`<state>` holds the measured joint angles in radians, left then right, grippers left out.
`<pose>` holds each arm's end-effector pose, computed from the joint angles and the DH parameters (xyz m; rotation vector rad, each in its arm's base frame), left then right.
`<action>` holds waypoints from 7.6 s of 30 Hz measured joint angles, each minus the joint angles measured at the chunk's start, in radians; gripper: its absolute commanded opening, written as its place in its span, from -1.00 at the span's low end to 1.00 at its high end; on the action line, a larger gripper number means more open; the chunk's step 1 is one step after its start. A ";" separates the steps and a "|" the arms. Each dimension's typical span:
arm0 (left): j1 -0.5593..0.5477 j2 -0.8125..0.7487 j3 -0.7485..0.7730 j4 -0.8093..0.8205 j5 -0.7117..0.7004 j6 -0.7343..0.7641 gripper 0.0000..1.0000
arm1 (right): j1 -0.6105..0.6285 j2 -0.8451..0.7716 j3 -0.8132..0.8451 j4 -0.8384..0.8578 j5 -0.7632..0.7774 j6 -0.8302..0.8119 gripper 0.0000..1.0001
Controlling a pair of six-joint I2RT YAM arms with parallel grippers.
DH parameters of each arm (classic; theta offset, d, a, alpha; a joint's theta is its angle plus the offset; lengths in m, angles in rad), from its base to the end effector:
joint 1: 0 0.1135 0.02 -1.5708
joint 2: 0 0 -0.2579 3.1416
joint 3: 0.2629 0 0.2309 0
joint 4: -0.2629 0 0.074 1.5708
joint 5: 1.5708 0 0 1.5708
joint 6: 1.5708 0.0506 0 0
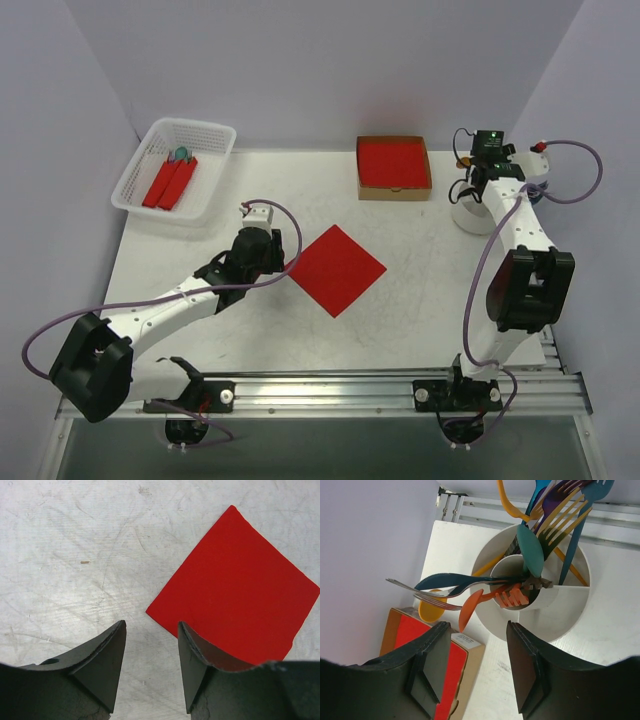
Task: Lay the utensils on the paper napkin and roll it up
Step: Pick up the utensils from the container, then place the utensils on the napkin.
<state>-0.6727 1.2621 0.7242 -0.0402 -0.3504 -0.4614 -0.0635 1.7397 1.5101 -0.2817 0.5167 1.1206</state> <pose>0.2186 -0.1519 0.2301 0.0214 2.1240 -0.2994 0.3946 -0.0501 0.3177 1.3654 1.4788 0.1335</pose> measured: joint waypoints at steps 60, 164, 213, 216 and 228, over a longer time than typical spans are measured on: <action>-0.023 0.032 0.002 0.000 -0.011 0.021 0.11 | -0.034 0.036 0.132 -0.041 -0.015 0.080 -1.00; -0.137 0.483 0.676 -0.069 0.436 -0.069 -0.95 | 0.398 -0.636 -0.285 -0.035 -0.235 -0.272 0.26; -0.037 0.797 0.748 -0.336 0.440 -0.290 -0.64 | 0.399 -0.503 -0.742 0.398 -0.567 -0.472 -0.04; -0.037 0.811 0.748 -0.341 0.434 -0.290 -0.64 | 0.399 -0.504 -0.746 0.401 -0.570 -0.472 -0.04; -0.037 0.824 0.752 -0.368 0.418 -0.276 -0.52 | 0.399 -0.518 -0.756 0.402 -0.570 -0.471 -0.04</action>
<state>-0.7097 2.0865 1.4761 -0.4084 0.0673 -0.7376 0.3355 1.2217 0.7536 0.1204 -0.0536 0.6495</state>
